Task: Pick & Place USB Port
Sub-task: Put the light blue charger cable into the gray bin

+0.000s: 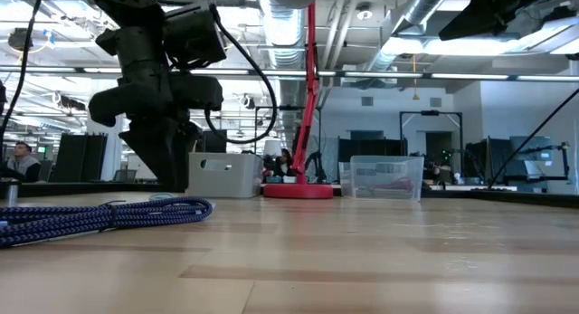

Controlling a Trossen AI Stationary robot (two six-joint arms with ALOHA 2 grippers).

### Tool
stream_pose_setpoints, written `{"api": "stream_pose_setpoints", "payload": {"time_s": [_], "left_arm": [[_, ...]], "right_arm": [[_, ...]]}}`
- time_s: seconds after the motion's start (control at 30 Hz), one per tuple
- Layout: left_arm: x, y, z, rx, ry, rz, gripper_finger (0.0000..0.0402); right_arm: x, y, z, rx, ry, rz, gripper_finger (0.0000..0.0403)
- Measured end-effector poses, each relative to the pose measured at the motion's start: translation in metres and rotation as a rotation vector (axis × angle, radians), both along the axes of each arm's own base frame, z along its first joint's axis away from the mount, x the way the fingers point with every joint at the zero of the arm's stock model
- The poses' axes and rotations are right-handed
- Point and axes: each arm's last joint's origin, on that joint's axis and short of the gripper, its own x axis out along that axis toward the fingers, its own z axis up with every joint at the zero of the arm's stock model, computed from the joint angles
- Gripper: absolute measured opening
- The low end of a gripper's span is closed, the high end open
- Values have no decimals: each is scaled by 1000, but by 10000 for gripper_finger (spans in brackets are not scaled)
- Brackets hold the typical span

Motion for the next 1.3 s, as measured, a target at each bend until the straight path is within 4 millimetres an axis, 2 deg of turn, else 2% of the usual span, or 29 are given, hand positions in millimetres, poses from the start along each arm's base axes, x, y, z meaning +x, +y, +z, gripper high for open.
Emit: {"api": "stream_pose_setpoints", "payload": {"time_s": [0.13,0.37,0.5,0.7,0.87,1.07,1.3], "left_arm": [[6,0,-15,3,58,0,173],[9,0,-21,8,79,-3,157],[9,0,-21,11,76,0,119],[9,0,-21,4,72,-6,21],[9,0,-21,-1,73,2,12],[4,0,-12,-11,35,26,9],[-5,4,19,95,-115,102,8]], "right_arm": [[0,0,0,0,0,0,58],[0,0,0,0,0,0,58],[0,0,0,0,-1,-1,58],[0,0,0,0,0,0,58],[0,0,0,0,0,0,58],[0,0,0,0,0,0,58],[0,0,0,0,0,0,58]]}}
